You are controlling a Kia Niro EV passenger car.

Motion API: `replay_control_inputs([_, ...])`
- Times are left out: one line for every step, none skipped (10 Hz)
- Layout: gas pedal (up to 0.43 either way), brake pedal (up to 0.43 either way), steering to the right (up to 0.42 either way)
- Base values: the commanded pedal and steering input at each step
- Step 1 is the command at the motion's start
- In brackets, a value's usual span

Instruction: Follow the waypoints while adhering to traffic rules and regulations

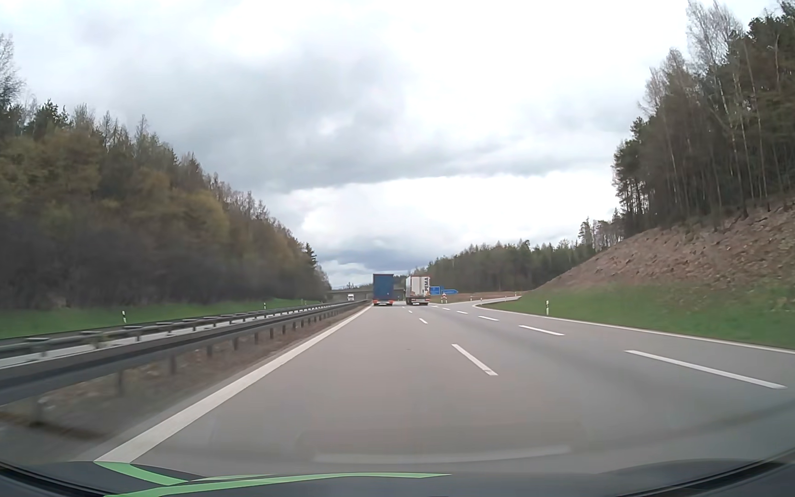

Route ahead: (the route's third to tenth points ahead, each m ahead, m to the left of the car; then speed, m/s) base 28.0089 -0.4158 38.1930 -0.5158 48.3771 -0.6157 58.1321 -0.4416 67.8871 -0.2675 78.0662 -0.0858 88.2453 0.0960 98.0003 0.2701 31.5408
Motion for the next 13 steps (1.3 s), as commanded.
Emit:
replay_control_inputs([0.000, 0.000, -0.004])
replay_control_inputs([0.000, 0.000, -0.004])
replay_control_inputs([0.000, 0.000, -0.004])
replay_control_inputs([0.000, 0.000, -0.004])
replay_control_inputs([0.000, 0.000, -0.004])
replay_control_inputs([0.000, 0.000, -0.004])
replay_control_inputs([0.000, 0.000, -0.004])
replay_control_inputs([0.000, 0.000, -0.004])
replay_control_inputs([0.000, 0.000, -0.004])
replay_control_inputs([0.000, 0.000, -0.004])
replay_control_inputs([0.000, 0.000, -0.004])
replay_control_inputs([0.000, 0.000, -0.004])
replay_control_inputs([0.000, 0.000, -0.004])
